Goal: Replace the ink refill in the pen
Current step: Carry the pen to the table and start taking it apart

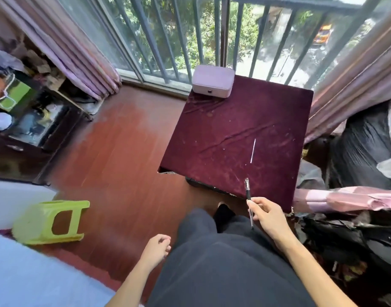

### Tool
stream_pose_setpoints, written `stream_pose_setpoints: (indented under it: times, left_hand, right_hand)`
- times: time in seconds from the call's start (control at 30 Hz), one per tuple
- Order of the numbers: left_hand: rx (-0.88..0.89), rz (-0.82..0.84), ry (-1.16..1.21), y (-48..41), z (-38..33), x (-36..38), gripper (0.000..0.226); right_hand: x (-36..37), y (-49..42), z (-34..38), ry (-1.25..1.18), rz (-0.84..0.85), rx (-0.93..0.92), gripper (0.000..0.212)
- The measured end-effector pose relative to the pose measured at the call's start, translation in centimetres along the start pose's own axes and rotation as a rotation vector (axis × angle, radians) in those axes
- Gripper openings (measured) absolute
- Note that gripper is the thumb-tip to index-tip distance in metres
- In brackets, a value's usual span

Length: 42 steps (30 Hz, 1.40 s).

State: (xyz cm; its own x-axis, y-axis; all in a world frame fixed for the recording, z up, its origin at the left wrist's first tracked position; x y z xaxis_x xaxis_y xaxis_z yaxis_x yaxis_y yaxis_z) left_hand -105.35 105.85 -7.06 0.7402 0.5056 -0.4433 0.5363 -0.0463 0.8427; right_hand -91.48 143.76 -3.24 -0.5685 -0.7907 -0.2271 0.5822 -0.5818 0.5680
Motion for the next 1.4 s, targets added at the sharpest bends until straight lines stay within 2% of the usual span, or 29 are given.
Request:
stream_pose_setpoints:
  times: [0.17, 0.3, 0.43, 0.53, 0.67, 0.8, 0.93, 1.1, 1.27, 1.4]
  left_hand:
    - [-0.005, 0.027, -0.179, -1.8, -1.5, -3.3, 0.015]
    - [0.027, 0.063, -0.257, -5.2, -6.0, -6.3, 0.014]
    - [0.105, 0.128, -0.282, -9.5, -13.9, -7.5, 0.015]
    - [0.231, 0.178, -0.270, -11.2, -21.6, -6.4, 0.016]
    - [0.418, 0.281, -0.207, -9.6, -31.1, -3.0, 0.015]
    - [0.526, 0.395, -0.127, -5.8, -36.9, 0.8, 0.024]
    - [0.574, 0.455, -0.061, -3.1, -39.1, 2.9, 0.027]
    - [0.618, 0.401, -0.035, -1.9, -40.1, 3.4, 0.025]
    - [0.696, 0.371, -0.054, -0.9, -40.9, 2.8, 0.028]
    - [0.726, 0.420, -0.030, -0.6, -40.9, 2.4, 0.031]
  right_hand:
    - [0.2, -3.0, 3.6, -0.032, -0.051, 0.029, 0.008]
    - [0.7, -4.7, 5.7, -0.067, -0.119, 0.064, 0.007]
    - [1.6, -5.9, 7.8, -0.086, -0.190, 0.076, 0.007]
    - [2.5, -6.8, 9.2, -0.128, -0.234, 0.075, 0.005]
    - [3.9, -7.8, 10.6, -0.173, -0.233, 0.070, 0.006]
    - [4.9, -8.4, 11.8, -0.184, -0.239, 0.072, 0.003]
    - [5.4, -8.6, 12.6, -0.155, -0.235, 0.054, 0.008]
    - [5.1, -8.4, 13.1, -0.155, -0.252, 0.053, 0.014]
    - [4.6, -8.3, 13.9, -0.171, -0.155, 0.040, 0.013]
    - [1.9, -8.2, 15.0, -0.251, -0.237, -0.010, 0.005]
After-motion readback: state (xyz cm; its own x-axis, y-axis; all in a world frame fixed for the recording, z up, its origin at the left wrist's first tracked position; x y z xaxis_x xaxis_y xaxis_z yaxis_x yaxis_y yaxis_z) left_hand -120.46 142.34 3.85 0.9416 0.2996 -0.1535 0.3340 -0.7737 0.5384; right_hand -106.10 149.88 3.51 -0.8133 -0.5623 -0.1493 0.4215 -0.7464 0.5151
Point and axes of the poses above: each hand's wrist, its own y-axis away from the middle knuckle, its own x-axis out of the palm, z = x × y, the point moved 9 cm from there along -y, towards the middle knuckle, and after that the axes turned 2 degrees about -y, right-handed, at the moved point
